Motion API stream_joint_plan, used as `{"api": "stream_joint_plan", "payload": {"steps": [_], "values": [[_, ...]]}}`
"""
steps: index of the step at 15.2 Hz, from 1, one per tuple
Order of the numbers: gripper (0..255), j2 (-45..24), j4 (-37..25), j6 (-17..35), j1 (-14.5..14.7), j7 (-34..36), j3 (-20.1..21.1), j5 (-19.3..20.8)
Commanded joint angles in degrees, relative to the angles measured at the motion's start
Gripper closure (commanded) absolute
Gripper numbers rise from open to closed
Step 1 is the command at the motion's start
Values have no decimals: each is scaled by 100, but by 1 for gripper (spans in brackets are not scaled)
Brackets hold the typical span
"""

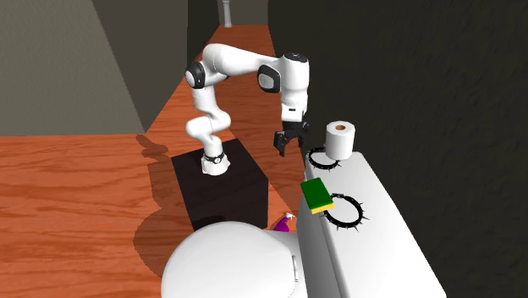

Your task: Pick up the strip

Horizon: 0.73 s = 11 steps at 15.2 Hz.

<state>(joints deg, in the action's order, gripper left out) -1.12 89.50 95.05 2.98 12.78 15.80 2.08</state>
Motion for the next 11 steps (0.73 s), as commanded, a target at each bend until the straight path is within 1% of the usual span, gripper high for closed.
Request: {"api": "stream_joint_plan", "payload": {"steps": [1, 5, 6, 11], "values": [[0, -422, -583, -88, 88, 106, 80, 96], [0, -1423, -2041, -414, 357, 277, 191, 375], [0, -1545, -2229, -465, 398, 292, 196, 410], [0, -1350, -1555, 21, 330, 280, 182, 344]]}}
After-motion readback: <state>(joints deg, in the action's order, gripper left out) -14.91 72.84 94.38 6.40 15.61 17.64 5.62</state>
